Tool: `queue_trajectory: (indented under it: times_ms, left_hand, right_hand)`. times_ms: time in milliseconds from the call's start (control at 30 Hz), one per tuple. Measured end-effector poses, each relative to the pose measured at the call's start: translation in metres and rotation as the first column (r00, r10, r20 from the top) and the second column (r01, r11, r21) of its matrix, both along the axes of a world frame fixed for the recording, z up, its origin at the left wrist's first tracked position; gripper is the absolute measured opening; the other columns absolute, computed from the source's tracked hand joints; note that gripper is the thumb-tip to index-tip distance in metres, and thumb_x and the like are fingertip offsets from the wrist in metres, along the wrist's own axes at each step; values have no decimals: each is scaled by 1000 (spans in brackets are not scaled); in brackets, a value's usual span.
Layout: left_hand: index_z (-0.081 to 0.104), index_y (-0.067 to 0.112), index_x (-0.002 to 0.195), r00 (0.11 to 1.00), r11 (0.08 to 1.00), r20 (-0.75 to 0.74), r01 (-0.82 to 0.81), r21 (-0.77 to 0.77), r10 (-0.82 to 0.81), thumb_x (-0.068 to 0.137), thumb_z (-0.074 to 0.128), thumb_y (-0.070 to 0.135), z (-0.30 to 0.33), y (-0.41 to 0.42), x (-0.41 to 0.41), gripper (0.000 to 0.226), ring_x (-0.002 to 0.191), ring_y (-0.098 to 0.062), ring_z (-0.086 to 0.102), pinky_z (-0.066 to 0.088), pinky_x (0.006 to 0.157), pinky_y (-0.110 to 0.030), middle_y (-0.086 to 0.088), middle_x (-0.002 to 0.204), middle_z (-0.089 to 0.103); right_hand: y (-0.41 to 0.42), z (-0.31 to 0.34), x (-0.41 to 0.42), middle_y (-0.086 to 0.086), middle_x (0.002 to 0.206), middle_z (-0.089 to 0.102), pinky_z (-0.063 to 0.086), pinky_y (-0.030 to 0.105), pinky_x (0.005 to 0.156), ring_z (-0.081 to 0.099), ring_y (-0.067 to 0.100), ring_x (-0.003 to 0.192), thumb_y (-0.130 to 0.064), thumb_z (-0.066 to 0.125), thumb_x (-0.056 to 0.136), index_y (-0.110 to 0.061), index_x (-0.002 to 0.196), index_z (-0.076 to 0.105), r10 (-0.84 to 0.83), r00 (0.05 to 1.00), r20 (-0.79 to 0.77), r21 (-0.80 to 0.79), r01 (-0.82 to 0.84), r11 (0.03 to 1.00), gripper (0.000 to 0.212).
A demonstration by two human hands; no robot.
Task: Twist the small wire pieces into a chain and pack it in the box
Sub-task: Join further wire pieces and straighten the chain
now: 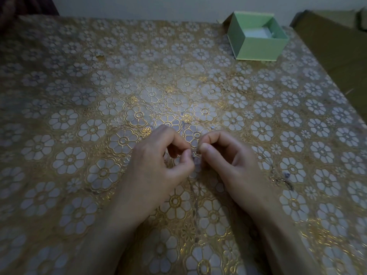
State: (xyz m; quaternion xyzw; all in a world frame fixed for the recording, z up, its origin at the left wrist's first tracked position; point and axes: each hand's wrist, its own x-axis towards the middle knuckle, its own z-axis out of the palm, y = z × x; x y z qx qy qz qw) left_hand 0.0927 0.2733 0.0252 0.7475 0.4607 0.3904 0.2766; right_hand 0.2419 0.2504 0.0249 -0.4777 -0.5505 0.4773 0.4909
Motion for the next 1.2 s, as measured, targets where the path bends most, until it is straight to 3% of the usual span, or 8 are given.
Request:
queue_trajectory:
  times_ms: [200,300,367,467,800,967,1100,1200]
  left_hand:
    - [54,19,76,996,999,-88,26,42,-22,74,51,26,-1,-2,2,8,69,2,45,32,65,-5,13,73,48]
    - [57,21,73,998,993,43,50,-103,-46,72,51,35,2,-6,6,15,61,-6,48,37,57,-12,11,68,53]
    - [62,24,73,987,976,154,74,-207,-42,70,52,42,5,-8,7,22,55,-17,48,39,49,-25,6,68,58]
    - [66,27,78,979,970,204,72,-232,-24,71,54,48,8,-7,5,26,57,-27,50,40,50,-35,-2,70,61]
    - [67,26,81,973,950,231,94,-297,-24,74,64,37,9,-5,1,14,63,-32,53,42,54,-39,-10,71,63]
    - [68,29,78,965,951,259,104,-291,-26,74,67,36,10,-5,0,9,61,-15,55,43,55,-20,1,77,64]
    - [69,31,76,977,955,211,67,-290,-5,71,65,34,8,-5,1,7,72,-21,60,49,64,-31,1,80,67]
    - [70,26,75,975,954,220,89,-286,-25,71,68,38,8,-5,0,13,67,-24,59,47,60,-33,-2,77,66]
  right_hand:
    - [0,3,1,-5,65,50,37,14,56,45,2,61,-16,52,83,-17,74,54,67,998,3,-7,-67,998,10]
    - [1,0,3,-4,67,51,39,16,57,46,3,61,-17,52,85,-17,75,55,32,996,-77,-44,-36,998,10]
    - [1,-1,4,-1,68,52,39,17,56,46,5,59,-17,52,85,-16,76,56,4,992,-128,-62,-12,998,10]
    - [2,-2,6,3,69,53,39,17,53,46,7,58,-19,53,85,-15,77,57,-11,987,-160,-74,-1,997,10]
    - [3,-3,7,0,67,50,37,16,52,43,6,57,-19,53,85,-14,78,57,2,979,-204,-81,-19,997,9]
    - [3,0,6,-14,60,51,34,9,53,43,-2,54,-18,55,82,-13,76,58,30,985,-170,-69,-43,997,8]
    - [2,3,4,-12,58,54,36,8,53,47,-3,52,-16,56,80,-12,74,59,38,985,-167,-70,-50,996,7]
    - [2,3,5,-14,58,53,35,8,52,44,-3,53,-17,56,81,-13,76,58,43,989,-141,-78,-55,995,7]
